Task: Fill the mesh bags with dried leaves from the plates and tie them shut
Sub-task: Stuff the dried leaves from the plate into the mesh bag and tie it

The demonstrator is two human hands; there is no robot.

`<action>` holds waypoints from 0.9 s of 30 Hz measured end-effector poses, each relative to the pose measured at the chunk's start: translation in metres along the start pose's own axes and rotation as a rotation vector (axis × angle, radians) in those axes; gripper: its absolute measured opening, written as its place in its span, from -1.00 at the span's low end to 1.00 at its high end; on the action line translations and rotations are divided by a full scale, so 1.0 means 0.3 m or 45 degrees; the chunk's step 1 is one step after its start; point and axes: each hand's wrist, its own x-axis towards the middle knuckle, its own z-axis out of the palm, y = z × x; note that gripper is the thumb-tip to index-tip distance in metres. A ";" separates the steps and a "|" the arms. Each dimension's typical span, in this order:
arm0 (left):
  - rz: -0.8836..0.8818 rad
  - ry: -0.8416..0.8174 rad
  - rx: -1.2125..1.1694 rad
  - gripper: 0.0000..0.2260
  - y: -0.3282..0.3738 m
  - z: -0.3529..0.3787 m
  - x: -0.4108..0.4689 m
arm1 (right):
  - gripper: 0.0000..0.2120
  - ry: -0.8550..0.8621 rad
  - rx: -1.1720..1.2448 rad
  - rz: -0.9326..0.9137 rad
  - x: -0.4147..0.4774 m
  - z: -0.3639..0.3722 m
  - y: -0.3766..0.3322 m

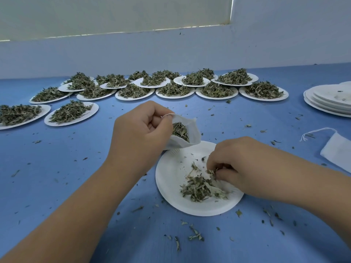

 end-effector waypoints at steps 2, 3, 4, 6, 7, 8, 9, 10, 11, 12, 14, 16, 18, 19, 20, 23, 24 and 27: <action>0.009 0.004 -0.002 -0.83 0.000 -0.003 0.001 | -0.90 0.088 0.154 0.027 -0.007 -0.023 0.006; 0.012 0.009 -0.007 -0.82 -0.001 -0.005 0.002 | -0.89 0.135 0.227 0.032 -0.011 -0.032 0.007; 0.013 0.011 -0.011 -0.82 -0.001 -0.005 0.003 | -0.88 0.171 0.285 0.028 -0.015 -0.038 0.007; 0.015 0.008 -0.010 -0.81 -0.003 -0.004 0.004 | -0.90 0.189 0.323 0.001 -0.020 -0.036 -0.004; 0.016 0.003 -0.011 -0.81 -0.003 -0.003 0.004 | -0.91 0.171 0.295 -0.016 -0.020 -0.029 -0.011; 0.017 -0.002 -0.014 -0.82 -0.005 -0.001 0.004 | -0.90 0.135 0.236 -0.033 -0.019 -0.019 -0.017; 0.018 -0.006 -0.016 -0.82 -0.005 0.000 0.003 | -0.86 0.092 0.171 -0.052 -0.017 -0.010 -0.022; 0.022 -0.009 -0.016 -0.83 -0.006 0.001 0.003 | -0.82 0.055 0.129 -0.070 -0.016 -0.003 -0.028; 0.027 -0.011 -0.015 -0.83 -0.007 0.002 0.004 | -0.78 0.039 0.121 -0.089 -0.015 -0.001 -0.032; 0.033 -0.010 -0.012 -0.84 -0.009 0.002 0.004 | -0.72 0.034 0.138 -0.105 -0.017 -0.003 -0.033; 0.044 -0.002 -0.009 -0.86 -0.011 0.002 0.005 | -0.52 0.019 0.171 -0.127 -0.024 -0.008 -0.025; 0.051 0.001 -0.006 -0.85 -0.012 0.003 0.005 | -0.39 -0.031 0.144 -0.145 -0.030 -0.004 -0.016; 0.069 -0.001 0.004 -0.85 -0.013 0.003 0.005 | -0.42 -0.089 0.076 -0.175 -0.031 0.012 -0.017; 0.078 -0.001 0.008 -0.84 -0.013 0.002 0.005 | -0.45 -0.099 0.056 -0.188 -0.029 0.021 -0.018; 0.086 0.002 0.008 -0.84 -0.014 0.002 0.005 | -0.48 -0.101 0.051 -0.194 -0.028 0.028 -0.022; 0.131 0.034 0.054 -0.87 -0.014 0.003 0.004 | -0.61 -0.083 0.058 -0.207 -0.021 0.038 -0.038; 0.155 0.055 0.097 -0.89 -0.013 0.003 0.003 | -0.65 -0.078 0.058 -0.214 -0.018 0.039 -0.043; 0.180 0.106 0.132 -0.90 -0.016 -0.001 0.005 | -0.72 -0.056 0.041 -0.244 -0.013 0.047 -0.049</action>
